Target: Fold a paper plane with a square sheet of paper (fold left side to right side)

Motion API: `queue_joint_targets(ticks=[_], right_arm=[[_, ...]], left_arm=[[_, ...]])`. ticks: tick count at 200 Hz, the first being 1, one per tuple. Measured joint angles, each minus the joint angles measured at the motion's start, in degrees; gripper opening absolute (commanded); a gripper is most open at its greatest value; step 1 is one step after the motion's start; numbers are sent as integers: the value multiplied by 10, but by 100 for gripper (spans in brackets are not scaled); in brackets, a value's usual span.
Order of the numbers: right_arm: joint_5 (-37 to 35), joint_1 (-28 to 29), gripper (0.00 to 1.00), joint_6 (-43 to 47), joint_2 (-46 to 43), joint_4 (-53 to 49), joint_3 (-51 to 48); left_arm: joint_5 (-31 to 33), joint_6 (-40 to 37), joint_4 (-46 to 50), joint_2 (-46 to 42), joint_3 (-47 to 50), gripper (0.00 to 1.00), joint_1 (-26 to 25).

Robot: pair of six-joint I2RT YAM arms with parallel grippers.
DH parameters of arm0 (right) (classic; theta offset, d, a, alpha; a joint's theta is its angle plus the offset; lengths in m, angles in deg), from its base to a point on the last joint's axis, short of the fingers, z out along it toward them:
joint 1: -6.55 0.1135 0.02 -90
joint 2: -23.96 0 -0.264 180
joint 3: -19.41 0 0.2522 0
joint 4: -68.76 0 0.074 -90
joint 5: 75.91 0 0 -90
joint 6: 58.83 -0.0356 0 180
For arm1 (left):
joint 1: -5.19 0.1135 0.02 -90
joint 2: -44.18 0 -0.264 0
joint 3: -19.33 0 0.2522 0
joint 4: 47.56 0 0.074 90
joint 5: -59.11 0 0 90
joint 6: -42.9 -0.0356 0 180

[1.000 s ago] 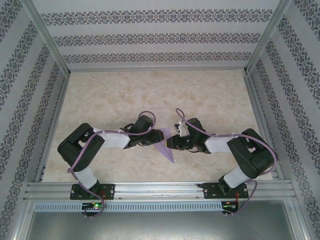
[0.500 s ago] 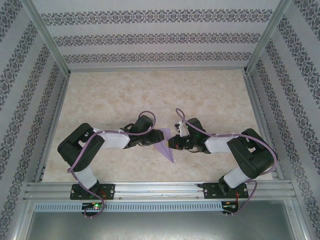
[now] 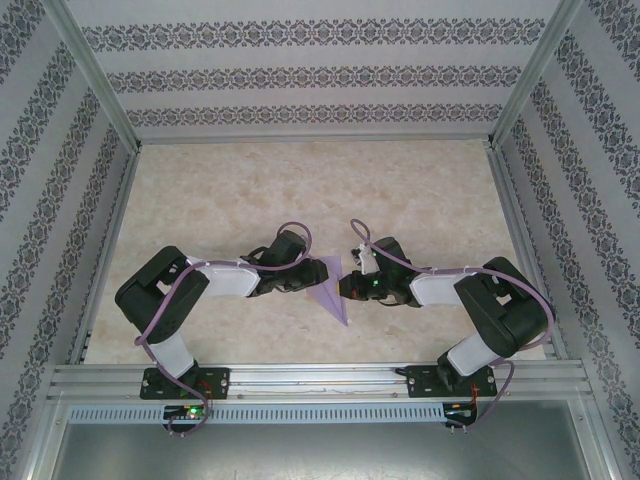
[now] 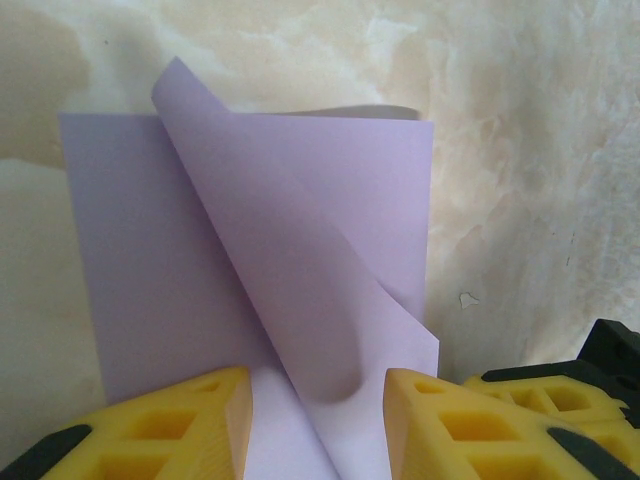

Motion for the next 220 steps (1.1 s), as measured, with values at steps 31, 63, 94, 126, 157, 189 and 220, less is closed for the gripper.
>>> queue_joint_targets(ticks=[31,63,94,126,157,189,220], right_arm=[[-5,0,2,5,0,-11,7],[-14,0,2,11,0,-21,9],[-21,-4,2,16,0,-27,9],[-28,-4,2,19,0,-33,9],[-28,-4,2,20,4,-36,10],[-28,-4,2,19,6,-37,12],[-26,-4,1,19,9,-36,12]], left_arm=[[0,0,0,0,0,40,0],[0,0,0,0,0,40,0],[0,0,2,0,-1,40,0],[0,0,3,0,-2,40,0],[0,0,5,0,-2,40,0],[0,0,5,0,-2,40,0],[0,0,6,0,-3,40,0]])
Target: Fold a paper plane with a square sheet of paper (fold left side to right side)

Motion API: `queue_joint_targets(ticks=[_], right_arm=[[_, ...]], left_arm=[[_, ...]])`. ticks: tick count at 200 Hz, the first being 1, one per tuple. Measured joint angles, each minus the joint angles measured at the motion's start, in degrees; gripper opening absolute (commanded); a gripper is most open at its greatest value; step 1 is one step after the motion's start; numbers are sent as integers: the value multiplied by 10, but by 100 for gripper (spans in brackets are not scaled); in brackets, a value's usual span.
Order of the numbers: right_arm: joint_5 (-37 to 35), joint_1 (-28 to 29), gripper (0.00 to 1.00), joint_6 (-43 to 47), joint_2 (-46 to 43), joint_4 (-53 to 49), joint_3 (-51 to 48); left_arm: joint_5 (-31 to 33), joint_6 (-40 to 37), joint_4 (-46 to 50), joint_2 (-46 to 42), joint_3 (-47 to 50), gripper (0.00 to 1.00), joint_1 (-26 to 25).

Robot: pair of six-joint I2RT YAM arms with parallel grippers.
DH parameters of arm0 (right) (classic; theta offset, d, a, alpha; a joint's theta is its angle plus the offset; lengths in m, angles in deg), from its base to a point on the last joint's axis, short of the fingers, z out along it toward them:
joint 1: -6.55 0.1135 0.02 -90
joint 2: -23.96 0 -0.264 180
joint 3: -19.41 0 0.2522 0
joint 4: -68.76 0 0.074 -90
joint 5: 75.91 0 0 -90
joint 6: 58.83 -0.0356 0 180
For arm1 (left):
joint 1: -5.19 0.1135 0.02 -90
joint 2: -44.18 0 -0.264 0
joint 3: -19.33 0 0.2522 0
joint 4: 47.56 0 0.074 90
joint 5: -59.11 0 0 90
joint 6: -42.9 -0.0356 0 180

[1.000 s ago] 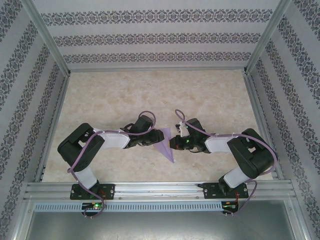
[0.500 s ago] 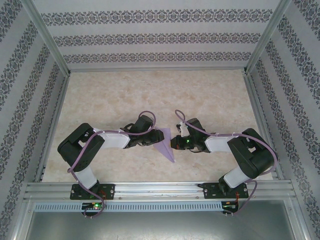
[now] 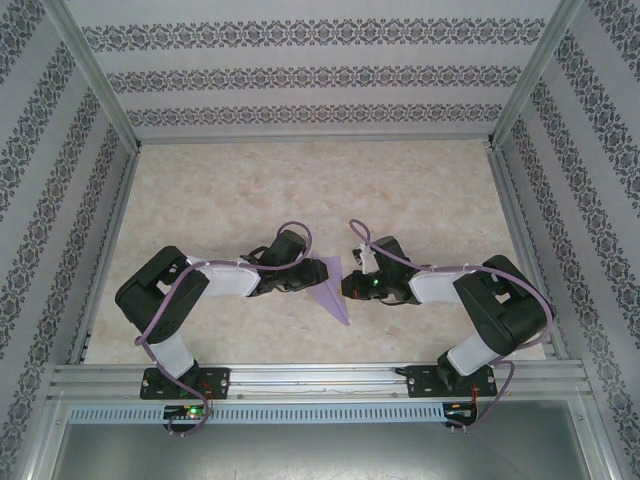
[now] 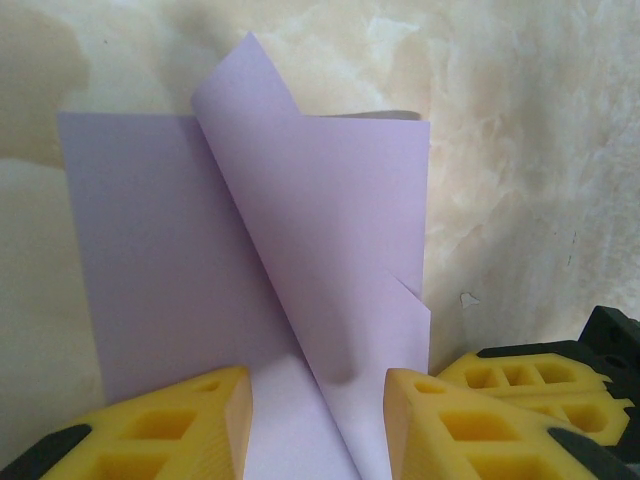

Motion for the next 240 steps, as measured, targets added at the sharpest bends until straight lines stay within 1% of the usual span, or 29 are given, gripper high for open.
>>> queue_joint_targets(ticks=[72,114,135,161,177,201,240], right_arm=[[3,0,0,-2,9,-8,6],[4,0,0,-2,12,-9,8],[4,0,0,-4,13,-11,9],[3,0,0,-4,13,-15,11],[3,0,0,-4,13,-17,11],[3,0,0,-4,13,-19,12],[0,2,0,-4,13,-24,15]], left_arm=[[1,0,2,-2,-1,42,0],[13,-9,24,-25,-1,42,0],[17,-15,30,-38,-5,35,0],[10,-26,29,-42,-10,20,0],[-5,-27,25,-42,-10,14,0],[-31,-29,19,-23,-26,9,-1],[-59,-30,12,19,-60,8,-10]])
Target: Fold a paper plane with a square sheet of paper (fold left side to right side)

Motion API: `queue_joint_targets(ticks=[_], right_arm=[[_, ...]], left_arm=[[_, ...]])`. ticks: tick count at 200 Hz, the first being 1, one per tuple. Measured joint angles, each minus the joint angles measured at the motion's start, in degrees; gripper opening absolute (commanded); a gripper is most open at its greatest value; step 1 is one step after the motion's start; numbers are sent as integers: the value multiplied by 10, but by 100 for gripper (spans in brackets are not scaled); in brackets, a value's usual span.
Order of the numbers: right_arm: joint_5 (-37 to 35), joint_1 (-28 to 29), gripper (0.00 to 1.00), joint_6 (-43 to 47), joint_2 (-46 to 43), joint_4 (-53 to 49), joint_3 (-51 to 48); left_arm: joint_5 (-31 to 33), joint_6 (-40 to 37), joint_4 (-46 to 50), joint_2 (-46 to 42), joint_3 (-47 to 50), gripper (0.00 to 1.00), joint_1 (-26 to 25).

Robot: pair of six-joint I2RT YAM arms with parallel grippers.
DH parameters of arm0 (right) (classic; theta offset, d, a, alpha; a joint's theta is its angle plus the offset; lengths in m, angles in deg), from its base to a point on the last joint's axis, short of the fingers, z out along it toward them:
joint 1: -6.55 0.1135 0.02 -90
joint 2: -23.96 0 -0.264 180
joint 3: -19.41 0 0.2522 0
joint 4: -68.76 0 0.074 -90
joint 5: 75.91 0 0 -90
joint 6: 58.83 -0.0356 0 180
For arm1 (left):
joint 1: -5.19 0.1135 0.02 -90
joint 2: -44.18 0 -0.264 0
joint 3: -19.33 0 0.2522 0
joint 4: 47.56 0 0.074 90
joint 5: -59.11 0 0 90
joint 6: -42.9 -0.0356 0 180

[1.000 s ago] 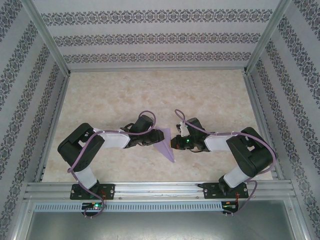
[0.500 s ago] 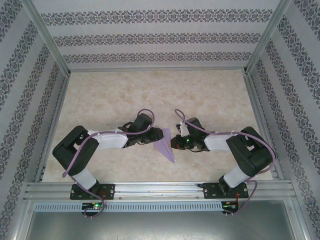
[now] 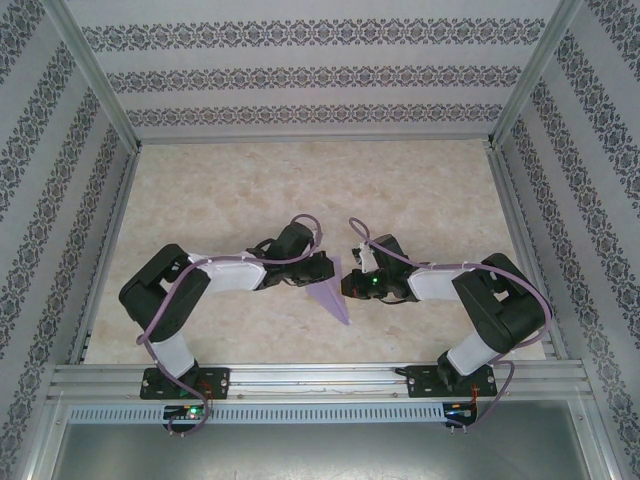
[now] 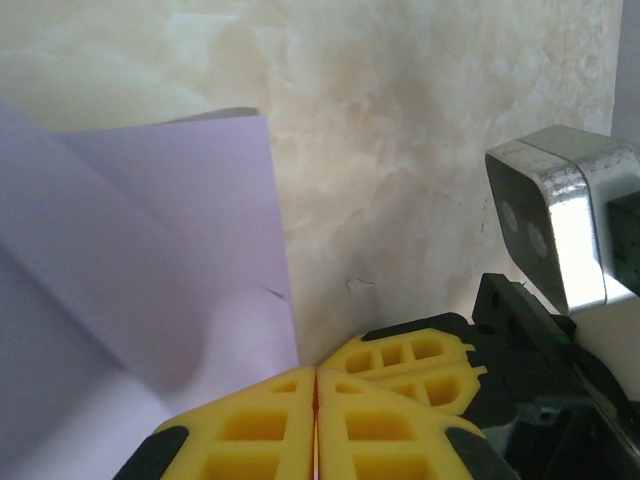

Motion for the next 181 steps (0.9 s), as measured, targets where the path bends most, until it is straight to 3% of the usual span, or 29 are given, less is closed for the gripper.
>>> queue_joint_targets(ticks=[181], right_arm=[[-5,3,0,3,3,-22,12]], left_arm=[[1,-8,-31,50,11,7,0]])
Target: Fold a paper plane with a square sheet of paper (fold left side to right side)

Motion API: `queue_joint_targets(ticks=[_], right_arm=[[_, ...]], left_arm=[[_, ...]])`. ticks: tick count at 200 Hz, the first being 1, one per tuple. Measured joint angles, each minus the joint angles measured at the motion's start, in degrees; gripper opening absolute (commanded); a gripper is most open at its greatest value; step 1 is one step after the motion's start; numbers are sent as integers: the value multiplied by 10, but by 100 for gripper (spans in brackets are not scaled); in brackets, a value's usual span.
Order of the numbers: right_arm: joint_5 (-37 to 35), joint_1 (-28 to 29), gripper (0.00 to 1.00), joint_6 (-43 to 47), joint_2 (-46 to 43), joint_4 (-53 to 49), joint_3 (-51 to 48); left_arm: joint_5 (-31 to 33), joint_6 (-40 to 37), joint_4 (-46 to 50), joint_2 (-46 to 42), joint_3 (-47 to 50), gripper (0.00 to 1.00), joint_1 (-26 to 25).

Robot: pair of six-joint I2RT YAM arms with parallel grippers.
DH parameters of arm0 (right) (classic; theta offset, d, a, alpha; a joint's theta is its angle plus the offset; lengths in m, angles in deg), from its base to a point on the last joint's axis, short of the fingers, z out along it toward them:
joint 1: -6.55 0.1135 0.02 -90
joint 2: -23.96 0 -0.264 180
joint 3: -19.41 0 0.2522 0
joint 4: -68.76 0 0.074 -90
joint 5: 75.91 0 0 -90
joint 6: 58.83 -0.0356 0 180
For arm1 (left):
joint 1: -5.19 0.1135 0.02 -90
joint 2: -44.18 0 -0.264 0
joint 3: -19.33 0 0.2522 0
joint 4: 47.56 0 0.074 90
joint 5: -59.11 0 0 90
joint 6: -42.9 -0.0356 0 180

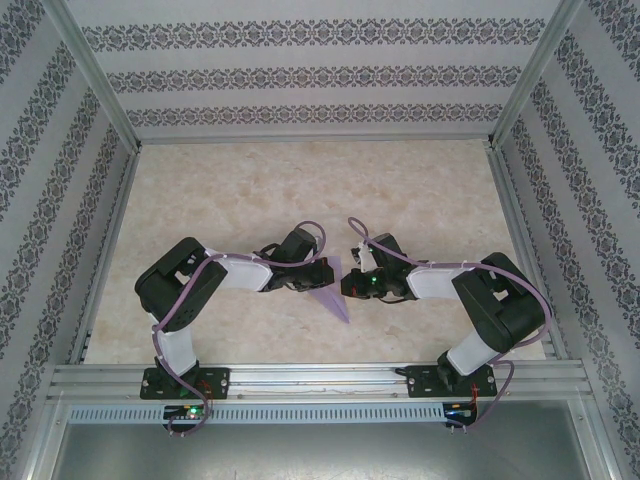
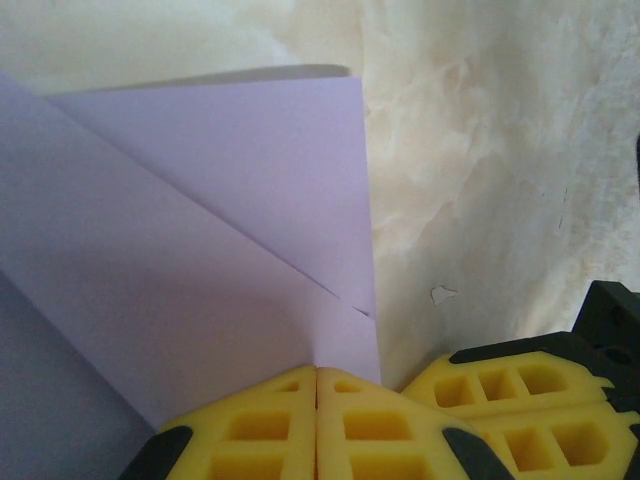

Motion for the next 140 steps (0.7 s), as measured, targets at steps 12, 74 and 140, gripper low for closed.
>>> queue_joint_targets(ticks=[12,74,140], right_arm=[[0,0,0,0,0,-2,1],[1,0,3,0,-1,-20,12],[-8,4,18,-3,-10,-32,17]], left_arm=[[0,0,-3,0,2,7,0],[0,0,-20,-1,12,6,0],[1,0,-24,-1,14,6,0]])
